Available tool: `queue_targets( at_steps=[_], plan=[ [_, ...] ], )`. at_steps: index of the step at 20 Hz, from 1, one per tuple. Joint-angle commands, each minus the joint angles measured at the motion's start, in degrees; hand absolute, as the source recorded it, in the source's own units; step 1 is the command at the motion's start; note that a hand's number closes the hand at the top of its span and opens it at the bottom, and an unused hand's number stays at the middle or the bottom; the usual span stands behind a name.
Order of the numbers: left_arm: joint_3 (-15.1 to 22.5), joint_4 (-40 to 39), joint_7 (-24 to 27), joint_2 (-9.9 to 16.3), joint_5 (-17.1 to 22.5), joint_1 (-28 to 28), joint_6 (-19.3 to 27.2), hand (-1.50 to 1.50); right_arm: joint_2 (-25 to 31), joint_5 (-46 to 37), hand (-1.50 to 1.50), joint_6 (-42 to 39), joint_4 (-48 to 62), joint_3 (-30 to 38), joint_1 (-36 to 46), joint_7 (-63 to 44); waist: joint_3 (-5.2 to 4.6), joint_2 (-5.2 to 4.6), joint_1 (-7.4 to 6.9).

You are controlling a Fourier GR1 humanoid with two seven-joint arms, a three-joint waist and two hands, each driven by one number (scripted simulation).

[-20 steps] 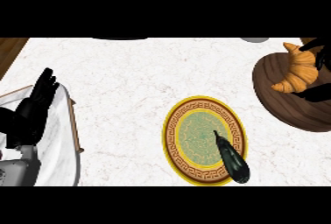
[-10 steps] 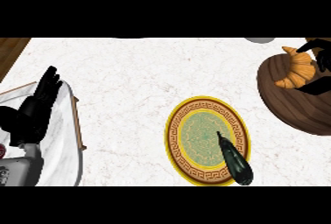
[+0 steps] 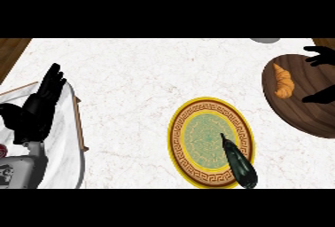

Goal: Pick the croissant from the plate and place it in the bowl

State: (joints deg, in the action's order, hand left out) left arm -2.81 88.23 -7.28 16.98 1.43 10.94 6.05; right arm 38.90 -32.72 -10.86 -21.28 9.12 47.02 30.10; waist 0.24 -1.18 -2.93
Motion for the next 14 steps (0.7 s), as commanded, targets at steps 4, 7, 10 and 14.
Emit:
queue_targets(
  at_steps=[4, 7, 10, 14],
  plan=[
    [-0.31, 1.40, -1.89, -0.17, 0.15, -0.33, 0.55, 0.00, 1.46, 15.75, -1.50, -9.90, 6.49, 15.21, 3.91, 4.13, 0.14, 0.29, 0.57],
    [-0.70, -0.43, 1.06, -0.46, -0.20, -0.94, 0.53, 0.00, 5.38, 20.52, -1.50, -16.95, 10.46, 19.99, 4.54, 1.94, 0.05, 0.02, 0.80],
    [-0.56, -0.84, 0.68, -0.45, 0.24, -0.17, -0.28, 0.00, 11.20, 20.93, -1.50, -21.93, 12.73, 20.93, 2.03, 2.71, 0.12, -0.40, 0.40],
    [-0.85, -0.34, -0.25, -0.14, 0.55, 0.55, -0.61, 0.00, 15.92, 21.01, -1.50, -26.79, 14.21, 21.23, -0.32, 1.74, 0.20, -0.49, 0.07]
  ],
)
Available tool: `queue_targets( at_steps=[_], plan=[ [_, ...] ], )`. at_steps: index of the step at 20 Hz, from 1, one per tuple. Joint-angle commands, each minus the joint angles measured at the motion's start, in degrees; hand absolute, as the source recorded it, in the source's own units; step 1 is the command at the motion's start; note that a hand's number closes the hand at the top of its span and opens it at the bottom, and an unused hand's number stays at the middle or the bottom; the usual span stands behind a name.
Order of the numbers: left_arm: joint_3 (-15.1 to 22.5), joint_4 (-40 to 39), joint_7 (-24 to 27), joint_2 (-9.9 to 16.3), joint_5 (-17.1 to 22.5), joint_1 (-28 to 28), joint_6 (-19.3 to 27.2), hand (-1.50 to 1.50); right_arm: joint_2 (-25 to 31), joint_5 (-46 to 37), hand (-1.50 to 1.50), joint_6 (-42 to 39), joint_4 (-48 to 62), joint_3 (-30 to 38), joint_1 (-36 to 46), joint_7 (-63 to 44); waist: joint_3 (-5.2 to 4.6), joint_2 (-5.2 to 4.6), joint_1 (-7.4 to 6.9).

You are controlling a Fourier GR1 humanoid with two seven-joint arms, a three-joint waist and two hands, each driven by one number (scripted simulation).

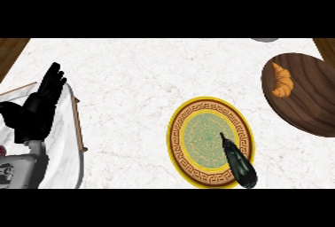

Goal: Pick the croissant from the plate and place it in the bowl

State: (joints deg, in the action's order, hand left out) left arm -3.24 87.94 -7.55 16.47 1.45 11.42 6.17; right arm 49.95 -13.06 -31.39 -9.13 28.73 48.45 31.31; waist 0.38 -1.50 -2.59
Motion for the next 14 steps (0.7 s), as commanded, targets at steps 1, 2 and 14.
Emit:
queue_targets(
  at_steps=[1, 2, 14],
  plan=[
    [-0.28, 0.22, 1.28, 0.51, -0.12, -1.04, -0.62, 0.00, 5.63, 1.64, -1.50, -7.27, 1.78, 1.91, -3.52, 2.45, 0.14, -0.26, -0.31],
    [0.40, 0.87, -0.74, -0.18, 0.68, -0.11, -0.96, 0.00, 6.09, 1.93, -1.50, -8.82, 2.10, 2.11, -4.07, 2.18, 0.20, -0.23, -0.18],
    [-1.30, -0.10, 0.24, 0.10, 1.25, 0.02, -0.70, 0.00, 9.57, 7.90, -1.50, -20.09, 0.16, 6.58, -7.27, 0.25, 0.45, -0.26, 0.72]
  ],
)
